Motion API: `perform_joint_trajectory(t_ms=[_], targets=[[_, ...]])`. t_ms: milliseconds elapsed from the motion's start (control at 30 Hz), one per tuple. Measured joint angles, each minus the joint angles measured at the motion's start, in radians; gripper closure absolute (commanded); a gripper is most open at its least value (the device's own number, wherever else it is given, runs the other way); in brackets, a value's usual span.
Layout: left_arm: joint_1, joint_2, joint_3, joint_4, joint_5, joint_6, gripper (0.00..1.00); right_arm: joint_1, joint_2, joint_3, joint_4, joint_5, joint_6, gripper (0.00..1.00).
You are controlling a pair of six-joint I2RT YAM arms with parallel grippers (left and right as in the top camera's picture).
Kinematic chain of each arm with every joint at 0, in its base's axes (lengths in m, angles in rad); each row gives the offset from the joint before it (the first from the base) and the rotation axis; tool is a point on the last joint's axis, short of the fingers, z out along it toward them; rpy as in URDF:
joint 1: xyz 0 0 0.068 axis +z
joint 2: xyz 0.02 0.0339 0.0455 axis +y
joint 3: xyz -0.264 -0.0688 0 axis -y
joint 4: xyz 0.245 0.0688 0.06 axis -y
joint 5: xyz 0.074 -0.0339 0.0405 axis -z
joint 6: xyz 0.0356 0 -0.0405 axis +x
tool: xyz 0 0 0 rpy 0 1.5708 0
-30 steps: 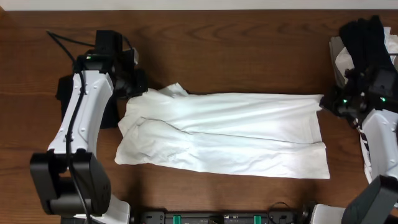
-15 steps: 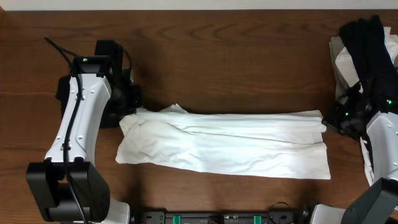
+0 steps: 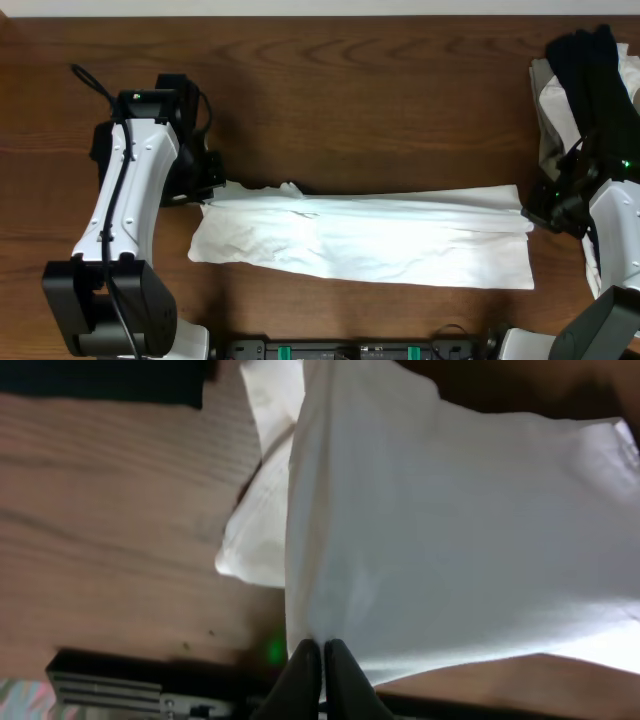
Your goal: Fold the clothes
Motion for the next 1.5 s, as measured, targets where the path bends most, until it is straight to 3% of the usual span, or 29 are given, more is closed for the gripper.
perform_joint_trajectory(t_ms=[567, 700, 1233, 1267, 1367, 1500], targets=[[0.0, 0.0, -0.058, -0.056, 0.048, -0.005, 0.94, 0.0, 0.0, 0.0, -0.073, 0.04, 0.001, 0.94], [0.0, 0.0, -0.116, -0.04, 0.054, -0.008, 0.94, 0.0, 0.0, 0.0, -0.109, 0.041, 0.002, 0.99], [0.0, 0.0, -0.148, -0.018, 0.054, -0.015, 0.94, 0.0, 0.0, 0.0, -0.178, 0.045, 0.039, 0.99], [0.0, 0.0, -0.148, -0.018, 0.054, -0.015, 0.94, 0.0, 0.0, 0.0, -0.177, 0.045, 0.039, 0.98], [0.0, 0.0, -0.148, -0.02, 0.054, -0.015, 0.94, 0.0, 0.0, 0.0, -0.172, 0.045, 0.049, 0.81], [0.0, 0.0, -0.148, -0.018, 0.054, -0.016, 0.94, 0.0, 0.0, -0.002, -0.165, 0.046, 0.055, 0.74]])
